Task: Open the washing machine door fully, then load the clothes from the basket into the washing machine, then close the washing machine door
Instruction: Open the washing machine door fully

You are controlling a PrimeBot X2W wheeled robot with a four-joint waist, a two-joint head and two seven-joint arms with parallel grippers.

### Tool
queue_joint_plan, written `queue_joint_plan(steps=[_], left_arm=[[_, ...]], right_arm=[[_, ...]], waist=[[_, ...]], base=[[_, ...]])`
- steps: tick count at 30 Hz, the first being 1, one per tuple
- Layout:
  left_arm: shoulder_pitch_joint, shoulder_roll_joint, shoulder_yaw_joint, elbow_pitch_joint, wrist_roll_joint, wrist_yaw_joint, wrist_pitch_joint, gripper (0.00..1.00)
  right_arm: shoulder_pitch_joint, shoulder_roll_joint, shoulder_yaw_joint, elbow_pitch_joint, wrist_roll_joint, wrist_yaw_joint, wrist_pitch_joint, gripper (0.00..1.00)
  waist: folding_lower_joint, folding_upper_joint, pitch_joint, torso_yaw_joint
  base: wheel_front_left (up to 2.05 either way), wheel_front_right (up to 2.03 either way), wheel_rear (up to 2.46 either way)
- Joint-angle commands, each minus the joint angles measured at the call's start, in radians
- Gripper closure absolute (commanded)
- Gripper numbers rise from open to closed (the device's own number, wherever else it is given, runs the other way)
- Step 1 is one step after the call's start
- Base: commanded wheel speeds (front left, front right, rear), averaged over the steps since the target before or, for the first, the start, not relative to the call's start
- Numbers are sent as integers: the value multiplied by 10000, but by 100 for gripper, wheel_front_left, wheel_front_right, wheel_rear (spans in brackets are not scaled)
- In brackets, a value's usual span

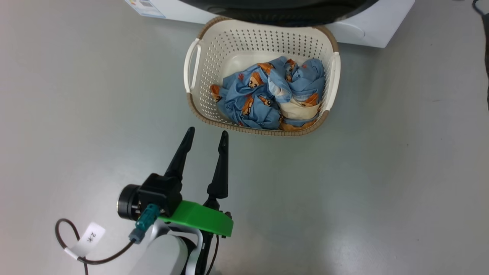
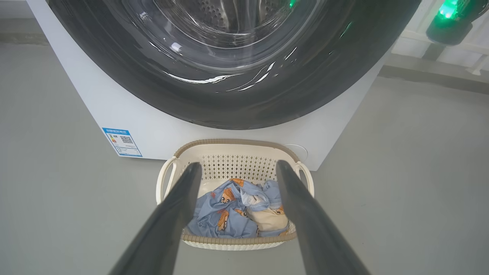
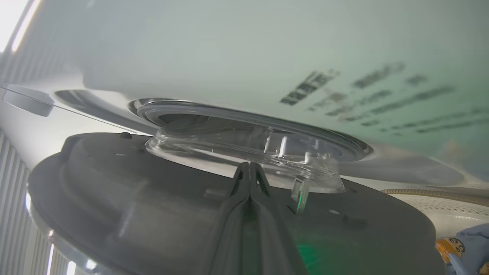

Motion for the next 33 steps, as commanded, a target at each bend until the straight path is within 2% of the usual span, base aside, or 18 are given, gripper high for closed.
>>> queue_joint_plan(steps=[1, 18, 33], left_arm=[[-10, 183, 325, -196, 94, 69, -65, 0], [400, 183, 243, 50, 126, -109, -65, 0], [1061, 183, 404, 298, 258, -369, -65, 0]], right_arm=[[252, 503, 206, -275, -34, 19, 147, 100], [1911, 611, 849, -505, -136, 19, 696, 100], [3634, 1228, 1024, -966, 340, 19, 852, 100]], waist=[[0, -1, -89, 0], [0, -1, -1219, -30], [0, -1, -2379, 44]], base=[[0, 0, 0], [0, 0, 0], [0, 0, 0]])
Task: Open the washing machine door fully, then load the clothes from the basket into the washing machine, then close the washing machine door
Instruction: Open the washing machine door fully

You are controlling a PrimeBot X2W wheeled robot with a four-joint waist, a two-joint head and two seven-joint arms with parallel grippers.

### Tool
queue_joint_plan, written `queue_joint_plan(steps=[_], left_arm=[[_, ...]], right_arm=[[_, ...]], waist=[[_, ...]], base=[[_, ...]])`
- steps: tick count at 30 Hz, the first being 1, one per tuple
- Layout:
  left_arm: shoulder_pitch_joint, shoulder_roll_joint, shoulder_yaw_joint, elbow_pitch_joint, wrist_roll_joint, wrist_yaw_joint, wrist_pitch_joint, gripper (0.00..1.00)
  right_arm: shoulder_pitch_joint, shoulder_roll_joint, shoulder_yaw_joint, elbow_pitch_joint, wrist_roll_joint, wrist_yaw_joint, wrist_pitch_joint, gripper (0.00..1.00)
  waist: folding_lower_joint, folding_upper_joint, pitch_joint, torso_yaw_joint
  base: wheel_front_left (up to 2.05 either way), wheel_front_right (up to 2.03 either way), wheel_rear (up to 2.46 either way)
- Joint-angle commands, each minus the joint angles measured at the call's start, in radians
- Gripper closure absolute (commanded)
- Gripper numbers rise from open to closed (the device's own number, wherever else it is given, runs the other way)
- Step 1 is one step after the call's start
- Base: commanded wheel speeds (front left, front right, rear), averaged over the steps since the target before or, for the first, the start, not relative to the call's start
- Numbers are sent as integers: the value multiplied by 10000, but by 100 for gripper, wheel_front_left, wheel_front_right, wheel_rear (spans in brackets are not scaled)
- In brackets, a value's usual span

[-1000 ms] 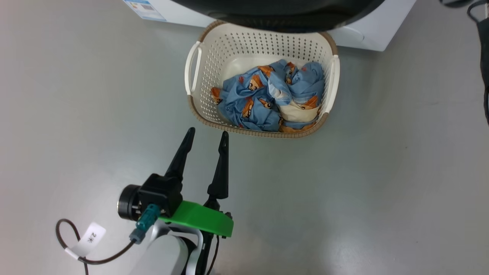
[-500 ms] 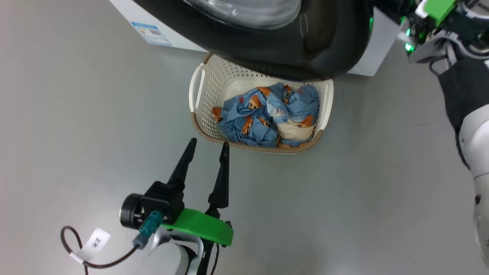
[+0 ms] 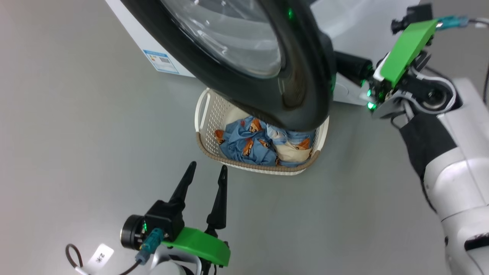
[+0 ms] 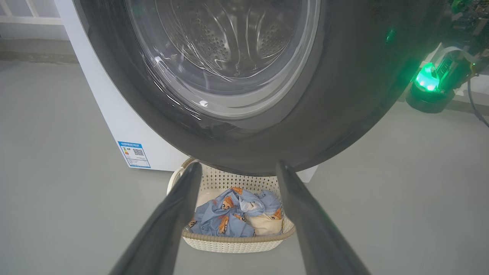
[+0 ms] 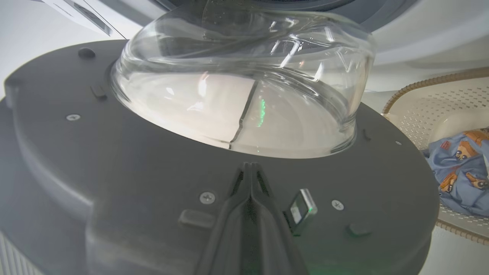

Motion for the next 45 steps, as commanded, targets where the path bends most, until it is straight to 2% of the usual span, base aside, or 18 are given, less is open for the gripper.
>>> queue_joint_plan(steps=[1, 22, 33, 45], left_arm=[[97, 166, 365, -155, 102, -26, -65, 0], [720, 166, 625, -19, 343, -275, -65, 0], [671, 166, 613, 4, 402, -278, -65, 0], [768, 166, 706, 8, 435, -259, -65, 0]], right_arm=[[180, 386, 134, -365, 196, 19, 104, 100], [2144, 1230, 1123, -1275, 597, 19, 573, 100], [2459, 1354, 1986, -1872, 809, 19, 563, 100], [2587, 1365, 2296, -2059, 1065, 19, 448, 100]], waist=[[0, -1, -264, 41], [0, -1, -1168, 184], [0, -1, -1212, 236], [0, -1, -1267, 209]], base=[[0, 0, 0], [0, 0, 0], [0, 0, 0], [0, 0, 0]])
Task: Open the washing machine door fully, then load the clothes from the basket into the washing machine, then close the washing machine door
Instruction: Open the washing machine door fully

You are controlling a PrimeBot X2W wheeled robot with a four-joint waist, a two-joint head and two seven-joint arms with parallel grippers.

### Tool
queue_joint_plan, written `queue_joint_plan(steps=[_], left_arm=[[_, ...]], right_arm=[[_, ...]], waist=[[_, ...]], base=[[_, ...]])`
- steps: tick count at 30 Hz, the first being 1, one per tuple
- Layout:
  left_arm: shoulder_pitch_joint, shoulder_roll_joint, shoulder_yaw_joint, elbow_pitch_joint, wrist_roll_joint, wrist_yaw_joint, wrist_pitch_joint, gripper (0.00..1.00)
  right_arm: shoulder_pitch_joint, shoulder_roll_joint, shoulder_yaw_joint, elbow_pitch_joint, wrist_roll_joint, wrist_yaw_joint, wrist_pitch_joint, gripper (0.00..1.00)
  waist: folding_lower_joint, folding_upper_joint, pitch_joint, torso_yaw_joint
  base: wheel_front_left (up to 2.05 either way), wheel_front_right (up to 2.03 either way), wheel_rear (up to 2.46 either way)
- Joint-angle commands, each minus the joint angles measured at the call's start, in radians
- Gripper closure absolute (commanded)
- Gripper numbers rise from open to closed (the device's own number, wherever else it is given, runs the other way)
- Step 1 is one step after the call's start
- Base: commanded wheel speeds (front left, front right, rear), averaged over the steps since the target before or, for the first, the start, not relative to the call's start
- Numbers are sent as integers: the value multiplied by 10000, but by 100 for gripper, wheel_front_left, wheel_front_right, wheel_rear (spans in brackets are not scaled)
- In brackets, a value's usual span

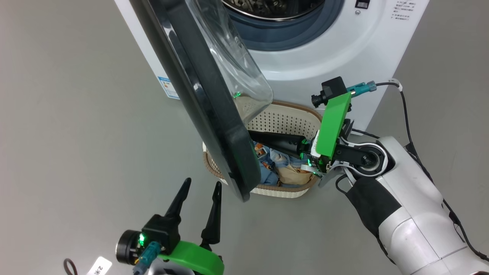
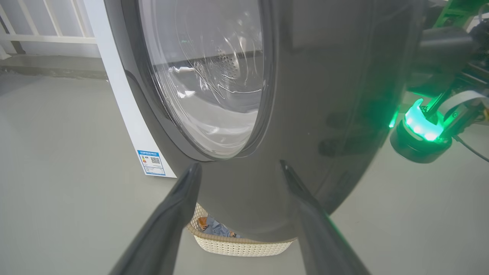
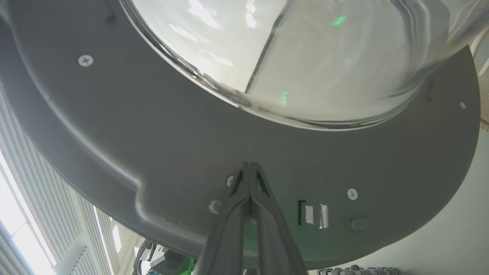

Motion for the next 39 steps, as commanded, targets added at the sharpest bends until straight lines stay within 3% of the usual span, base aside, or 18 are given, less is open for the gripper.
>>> queue_joint_plan(steps=[1, 7, 13, 22, 29, 35, 39], left_arm=[[52, 123, 374, -173, 75, 16, -65, 0], [130, 123, 550, -130, 122, -1, -65, 0], [208, 123, 810, -43, 333, -104, -65, 0], [589, 123, 1564, 63, 557, -262, -65, 0], [939, 123, 2109, 53, 826, -455, -65, 0], [1201, 123, 2517, 9, 912, -522, -65, 0], [1303, 123, 2697, -20, 941, -560, -65, 0]], right_arm=[[170, 360, 180, -349, 98, 19, -50, 100], [366, 223, 274, -729, -291, 19, -513, 100], [904, -154, 241, -1366, -949, 19, -1646, 100], [2299, -1663, 1224, -3095, -3168, 19, -4602, 100], [3222, -3077, 2192, -3265, -5441, 19, -7426, 100], [3961, -3549, 2204, -2824, -6890, 19, -9173, 100], [4346, -3616, 1874, -2652, -7602, 19, -9790, 100]], waist=[[0, 0, -26, -35], [0, 0, -267, -310], [0, 0, -641, -747], [0, 0, -1376, -1621], [0, 0, -1874, -2232], [0, 0, -2162, -2685], [0, 0, -2274, -2855]], base=[[0, 0, 0], [0, 0, 0], [0, 0, 0], [0, 0, 0], [0, 0, 0], [0, 0, 0], [0, 0, 0]])
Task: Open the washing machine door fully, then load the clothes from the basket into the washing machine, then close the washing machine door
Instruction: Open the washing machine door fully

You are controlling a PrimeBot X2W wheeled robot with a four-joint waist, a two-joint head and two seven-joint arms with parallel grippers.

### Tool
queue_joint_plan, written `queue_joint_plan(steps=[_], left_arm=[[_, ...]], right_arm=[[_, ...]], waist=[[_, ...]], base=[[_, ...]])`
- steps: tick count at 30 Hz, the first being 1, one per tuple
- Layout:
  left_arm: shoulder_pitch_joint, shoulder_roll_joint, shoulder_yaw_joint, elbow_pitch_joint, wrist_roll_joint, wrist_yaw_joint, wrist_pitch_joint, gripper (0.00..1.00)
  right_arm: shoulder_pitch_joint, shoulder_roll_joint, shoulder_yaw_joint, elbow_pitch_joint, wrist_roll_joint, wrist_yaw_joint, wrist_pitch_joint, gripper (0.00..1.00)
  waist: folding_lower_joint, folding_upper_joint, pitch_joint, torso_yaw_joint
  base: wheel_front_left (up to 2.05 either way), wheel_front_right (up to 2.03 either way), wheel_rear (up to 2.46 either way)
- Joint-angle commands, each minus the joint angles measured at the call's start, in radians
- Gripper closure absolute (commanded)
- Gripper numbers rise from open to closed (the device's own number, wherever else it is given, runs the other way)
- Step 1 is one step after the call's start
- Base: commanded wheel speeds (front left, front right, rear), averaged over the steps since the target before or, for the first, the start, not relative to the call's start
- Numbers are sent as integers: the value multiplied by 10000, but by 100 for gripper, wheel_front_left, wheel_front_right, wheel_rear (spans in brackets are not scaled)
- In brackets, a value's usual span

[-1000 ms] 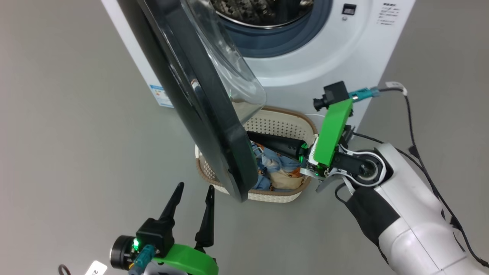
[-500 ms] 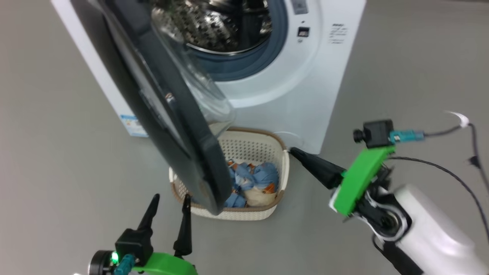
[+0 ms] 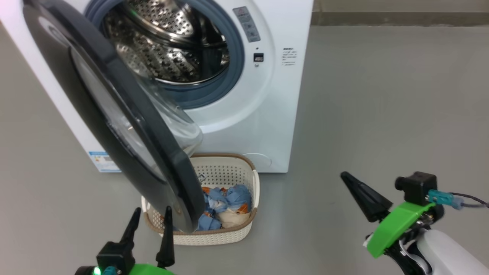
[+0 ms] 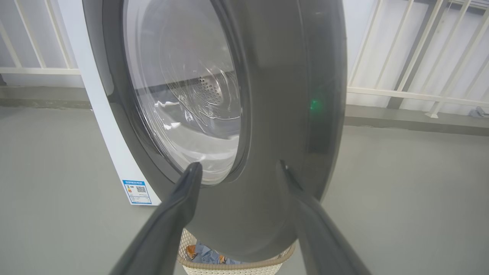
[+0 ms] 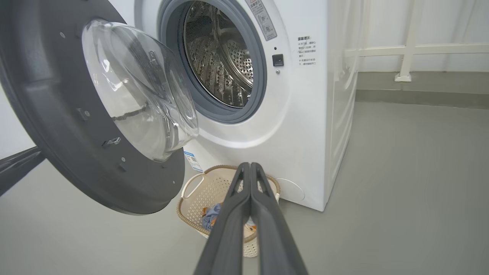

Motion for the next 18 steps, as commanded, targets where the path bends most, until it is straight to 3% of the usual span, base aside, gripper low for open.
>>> queue_joint_plan(steps=[1, 6, 12, 18], left_arm=[[-123, 100, 399, -282, 157, -35, -65, 0], [22, 100, 666, -344, 187, -97, -65, 0], [160, 100, 904, -412, 247, -141, -65, 0], [268, 100, 1064, -412, 291, -205, -65, 0]], right_arm=[[129, -136, -60, -180, -237, 17, -181, 100], [944, 100, -1214, -287, -1685, 17, -641, 100], [2255, 922, -3028, -920, -3014, 17, -801, 100], [3284, 1722, -4126, -1667, -4045, 17, -820, 100]], waist=[[0, -1, -207, -243], [0, -1, -343, -456], [0, -1, -445, -680], [0, -1, -527, -826]], base=[[0, 0, 0], [0, 0, 0], [0, 0, 0], [0, 0, 0]])
